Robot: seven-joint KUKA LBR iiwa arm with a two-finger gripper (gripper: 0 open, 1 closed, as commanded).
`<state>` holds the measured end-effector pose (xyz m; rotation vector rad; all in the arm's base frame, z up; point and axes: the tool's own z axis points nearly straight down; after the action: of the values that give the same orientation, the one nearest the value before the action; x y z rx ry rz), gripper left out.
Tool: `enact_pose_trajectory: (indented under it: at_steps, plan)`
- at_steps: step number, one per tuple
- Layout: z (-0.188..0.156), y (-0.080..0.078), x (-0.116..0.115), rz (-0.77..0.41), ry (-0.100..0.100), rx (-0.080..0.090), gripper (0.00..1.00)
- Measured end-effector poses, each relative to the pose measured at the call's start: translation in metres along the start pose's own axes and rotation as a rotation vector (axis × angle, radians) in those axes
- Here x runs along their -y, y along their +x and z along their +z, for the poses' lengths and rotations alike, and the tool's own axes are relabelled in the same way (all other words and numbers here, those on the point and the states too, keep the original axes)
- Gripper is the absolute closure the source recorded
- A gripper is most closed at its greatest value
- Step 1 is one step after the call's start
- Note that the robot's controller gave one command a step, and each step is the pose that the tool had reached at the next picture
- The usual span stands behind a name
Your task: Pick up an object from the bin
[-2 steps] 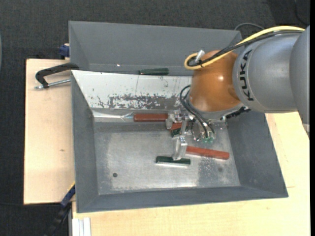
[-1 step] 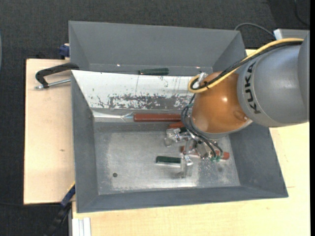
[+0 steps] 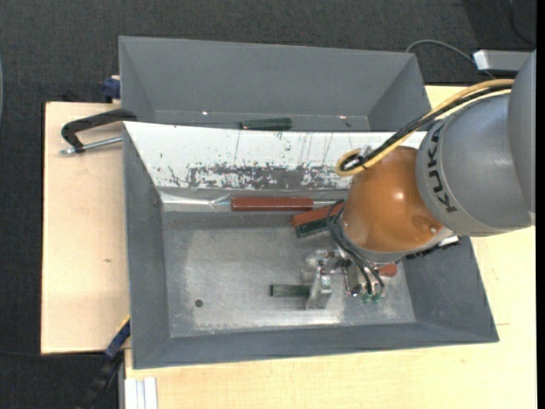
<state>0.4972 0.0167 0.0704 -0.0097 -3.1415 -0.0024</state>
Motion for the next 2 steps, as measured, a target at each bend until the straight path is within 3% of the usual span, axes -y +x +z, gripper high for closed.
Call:
enact_pose_trajectory:
  at_steps: [2]
  plan:
    - [-0.0017,-0.0003,0.0002,-0.001,0.0,-0.001,1.0]
